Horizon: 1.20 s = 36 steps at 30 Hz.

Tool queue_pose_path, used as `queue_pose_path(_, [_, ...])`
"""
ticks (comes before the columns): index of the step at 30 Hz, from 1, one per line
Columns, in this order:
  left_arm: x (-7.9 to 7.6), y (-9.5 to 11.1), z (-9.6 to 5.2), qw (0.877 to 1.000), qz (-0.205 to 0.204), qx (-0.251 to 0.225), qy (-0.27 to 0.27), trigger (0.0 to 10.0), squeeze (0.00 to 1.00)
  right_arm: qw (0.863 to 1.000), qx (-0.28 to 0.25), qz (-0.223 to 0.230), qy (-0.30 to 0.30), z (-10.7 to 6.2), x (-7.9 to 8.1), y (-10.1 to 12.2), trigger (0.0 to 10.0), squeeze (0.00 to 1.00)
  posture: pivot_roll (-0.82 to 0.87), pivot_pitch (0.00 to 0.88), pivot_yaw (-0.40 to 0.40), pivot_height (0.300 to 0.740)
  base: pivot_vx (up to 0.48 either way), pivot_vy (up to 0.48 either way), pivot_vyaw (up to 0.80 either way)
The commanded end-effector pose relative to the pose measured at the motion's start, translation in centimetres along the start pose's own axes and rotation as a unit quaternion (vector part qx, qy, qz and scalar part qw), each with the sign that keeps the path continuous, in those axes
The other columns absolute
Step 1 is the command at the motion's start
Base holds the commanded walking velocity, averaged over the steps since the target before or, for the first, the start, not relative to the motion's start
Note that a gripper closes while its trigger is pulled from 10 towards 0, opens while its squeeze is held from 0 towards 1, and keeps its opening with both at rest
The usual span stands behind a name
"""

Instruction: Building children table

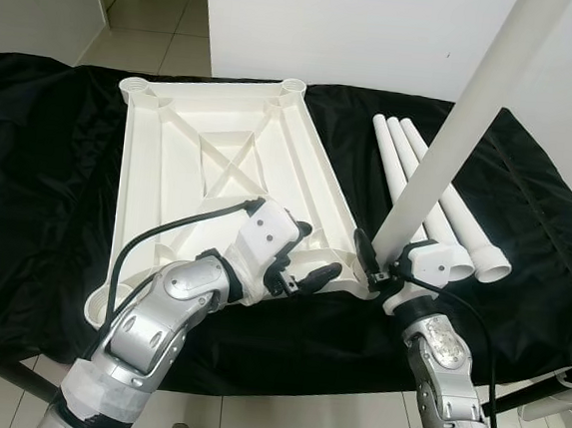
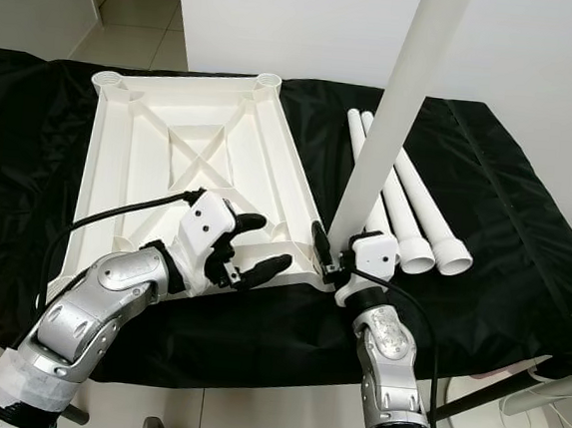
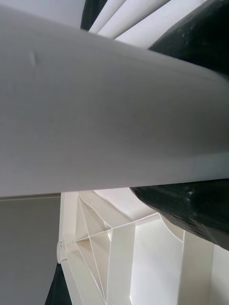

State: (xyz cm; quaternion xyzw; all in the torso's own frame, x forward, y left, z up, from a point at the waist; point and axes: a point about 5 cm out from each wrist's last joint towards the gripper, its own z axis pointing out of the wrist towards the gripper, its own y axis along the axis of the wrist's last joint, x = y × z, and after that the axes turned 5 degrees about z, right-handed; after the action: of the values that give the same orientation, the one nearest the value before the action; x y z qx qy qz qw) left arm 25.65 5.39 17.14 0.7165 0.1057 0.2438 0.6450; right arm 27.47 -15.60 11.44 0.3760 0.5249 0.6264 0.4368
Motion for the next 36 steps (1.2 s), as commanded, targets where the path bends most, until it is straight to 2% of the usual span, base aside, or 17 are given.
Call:
queue_pose_path(1, [0.3, 0.5, -0.1, 1.000, 0.006, -0.003, 0.019, 10.0, 0.00, 0.995, 0.088, 0.036, 0.000, -0.8, 0.6, -3.1, 10.0, 0.00, -0.07, 0.037, 0.005, 0.740, 0.000, 0.000, 0.00])
queue_pose_path(2, [0.3, 0.5, -0.1, 1.000, 0.006, -0.003, 0.019, 10.0, 0.00, 0.995, 0.088, 0.036, 0.000, -0.8, 0.6, -3.1, 10.0, 0.00, -0.07, 0.037, 0.005, 0.740, 0.000, 0.000, 0.00])
queue_pose_path(5, [0.3, 0.5, -0.2, 1.000, 0.008, -0.002, 0.020, 10.0, 0.00, 0.990, 0.115, 0.079, -0.026, -0.6, 0.3, -3.6, 10.0, 0.00, -0.07, 0.038, 0.005, 0.740, 0.000, 0.000, 0.00])
queue_pose_path(13, [0.3, 0.5, -0.1, 1.000, 0.010, -0.002, 0.020, 10.0, 0.00, 0.986, 0.133, 0.094, -0.037, -0.5, 0.1, -3.9, 10.0, 0.00, -0.07, 0.036, 0.004, 0.740, 0.000, 0.000, 0.00])
queue_pose_path(15, [0.3, 0.5, -0.1, 1.000, 0.011, -0.002, 0.021, 10.0, 0.00, 0.987, 0.132, 0.087, -0.034, -0.5, 0.1, -3.9, 10.0, 0.00, -0.07, 0.036, 0.004, 0.740, 0.000, 0.000, 0.00])
queue_pose_path(19, [0.4, 0.5, -0.1, 1.000, 0.012, -0.001, 0.022, 10.0, 0.00, 0.995, 0.095, 0.027, -0.009, -0.6, 0.3, -3.3, 10.0, 0.00, -0.07, 0.036, 0.004, 0.740, 0.000, 0.000, 0.00])
queue_pose_path(22, [0.4, 0.5, -0.1, 1.000, 0.012, -0.001, 0.024, 10.0, 0.00, 0.997, 0.077, 0.009, 0.002, -1.0, 0.5, -3.2, 10.0, 0.00, -0.07, 0.036, 0.004, 0.740, 0.000, 0.000, 0.00])
queue_pose_path(30, [0.5, 0.5, -0.2, 1.000, 0.011, -0.003, 0.027, 10.0, 0.00, 0.999, 0.046, -0.027, 0.010, -2.3, 0.8, -3.1, 10.0, 0.00, -0.06, 0.031, -0.002, 0.740, 0.000, 0.000, 0.00])
queue_pose_path(36, [0.6, 0.6, -0.2, 1.000, 0.012, -0.003, 0.028, 10.0, 0.00, 0.998, 0.041, -0.037, 0.004, -2.6, 0.8, -3.5, 10.0, 0.00, -0.06, 0.026, 0.002, 0.740, 0.000, 0.000, 0.00])
